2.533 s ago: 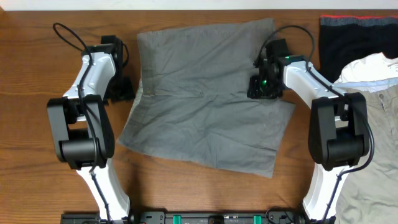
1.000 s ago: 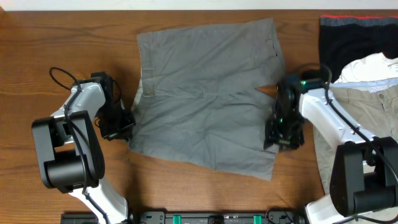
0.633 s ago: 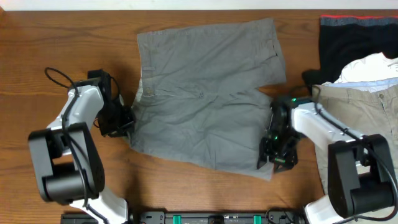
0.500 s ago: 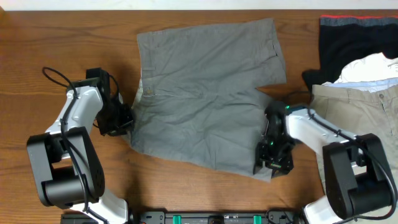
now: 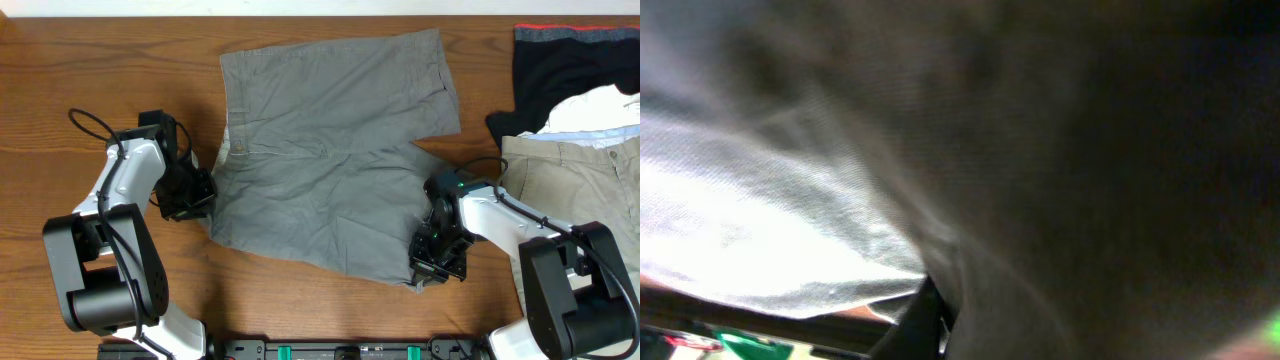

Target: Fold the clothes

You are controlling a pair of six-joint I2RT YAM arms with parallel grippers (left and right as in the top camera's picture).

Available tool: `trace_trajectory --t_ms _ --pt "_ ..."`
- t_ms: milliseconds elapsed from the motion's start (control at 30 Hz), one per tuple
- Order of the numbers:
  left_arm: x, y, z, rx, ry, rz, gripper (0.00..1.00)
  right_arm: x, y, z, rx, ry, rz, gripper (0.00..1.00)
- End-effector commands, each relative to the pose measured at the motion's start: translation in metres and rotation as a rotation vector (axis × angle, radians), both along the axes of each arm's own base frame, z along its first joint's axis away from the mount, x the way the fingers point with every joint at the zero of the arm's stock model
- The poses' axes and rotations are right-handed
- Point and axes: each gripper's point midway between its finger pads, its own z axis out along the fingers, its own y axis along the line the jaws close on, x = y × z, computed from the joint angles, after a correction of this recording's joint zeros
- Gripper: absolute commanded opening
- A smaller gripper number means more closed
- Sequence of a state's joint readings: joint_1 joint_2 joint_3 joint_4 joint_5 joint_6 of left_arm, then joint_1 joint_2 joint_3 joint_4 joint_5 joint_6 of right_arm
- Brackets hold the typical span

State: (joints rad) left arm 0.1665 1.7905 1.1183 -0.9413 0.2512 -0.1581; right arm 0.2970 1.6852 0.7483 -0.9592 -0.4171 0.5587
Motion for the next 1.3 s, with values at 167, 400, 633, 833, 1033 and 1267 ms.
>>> trace_trajectory --t_ms 167,400,633,833,1033,1267 --pt "-0.002 -0.003 0.023 -0.007 -0.005 -0.012 0.06 0.007 0.005 0.034 0.069 -0.161 0.055 0.01" --pt "0.000 -0.001 0.066 0.025 -0.147 -0.010 0.06 0.024 0.007 0.086 0.121 -0.390 0.036 0.01" --pt "-0.023 0.011 0.103 0.127 -0.201 0.040 0.06 0.037 -0.013 0.116 0.067 -0.506 -0.117 0.01" --pt "-0.052 0.013 0.130 0.172 -0.221 0.119 0.06 0.048 -0.043 0.147 -0.061 -0.627 -0.129 0.01" --pt "-0.071 0.011 0.145 0.178 -0.249 0.129 0.06 0.063 -0.040 0.189 -0.032 -0.739 -0.083 0.01" --pt "-0.077 0.010 0.151 0.183 -0.271 0.124 0.06 0.075 -0.038 0.192 -0.027 -0.760 -0.090 0.01"
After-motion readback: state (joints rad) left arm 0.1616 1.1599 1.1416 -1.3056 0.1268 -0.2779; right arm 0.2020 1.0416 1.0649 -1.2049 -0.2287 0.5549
